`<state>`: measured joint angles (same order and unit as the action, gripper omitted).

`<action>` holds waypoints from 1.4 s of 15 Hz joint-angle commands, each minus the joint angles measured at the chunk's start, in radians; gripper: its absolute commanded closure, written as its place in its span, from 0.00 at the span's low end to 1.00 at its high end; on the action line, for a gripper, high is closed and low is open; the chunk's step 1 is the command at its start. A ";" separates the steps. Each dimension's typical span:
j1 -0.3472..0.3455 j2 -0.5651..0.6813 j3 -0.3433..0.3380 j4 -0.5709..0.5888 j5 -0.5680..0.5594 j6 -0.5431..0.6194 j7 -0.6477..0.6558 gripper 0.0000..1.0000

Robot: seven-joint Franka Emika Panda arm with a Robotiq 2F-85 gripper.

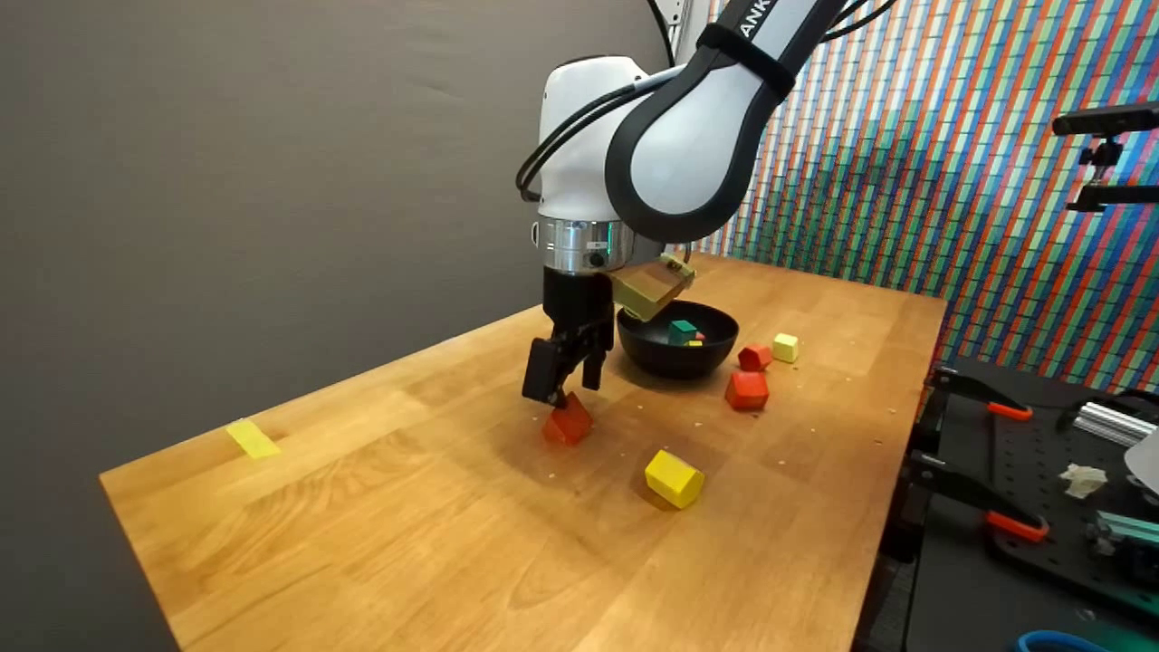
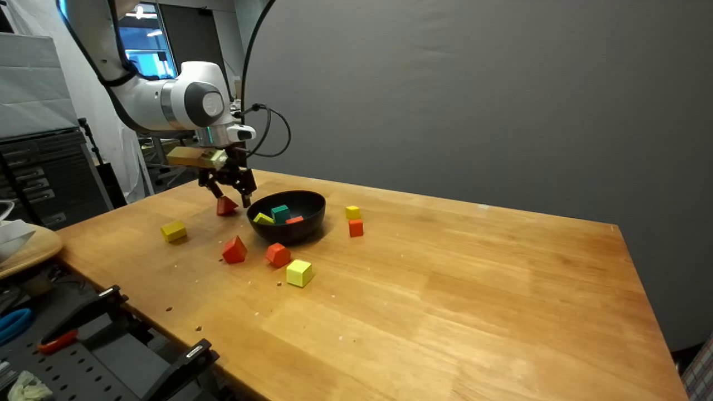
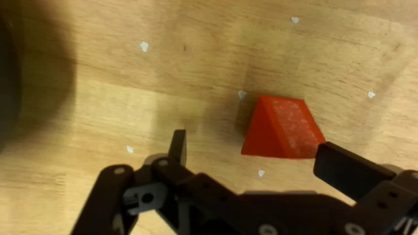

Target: Put all the blocks in the bowl

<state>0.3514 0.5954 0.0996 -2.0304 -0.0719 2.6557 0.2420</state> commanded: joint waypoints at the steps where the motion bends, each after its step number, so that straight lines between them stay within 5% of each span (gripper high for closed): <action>1: 0.016 -0.027 -0.007 0.026 0.004 -0.013 0.031 0.00; 12: 0.006 -0.019 0.002 0.011 0.039 -0.025 0.070 0.00; 13: 0.007 -0.015 0.001 0.008 0.040 -0.028 0.075 0.25; 19: -0.007 -0.014 0.005 0.004 0.058 -0.043 0.084 0.66; 21: -0.027 -0.038 0.020 -0.007 0.087 -0.044 0.069 0.71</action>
<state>0.3514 0.5947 0.1014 -2.0236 -0.0268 2.6291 0.3238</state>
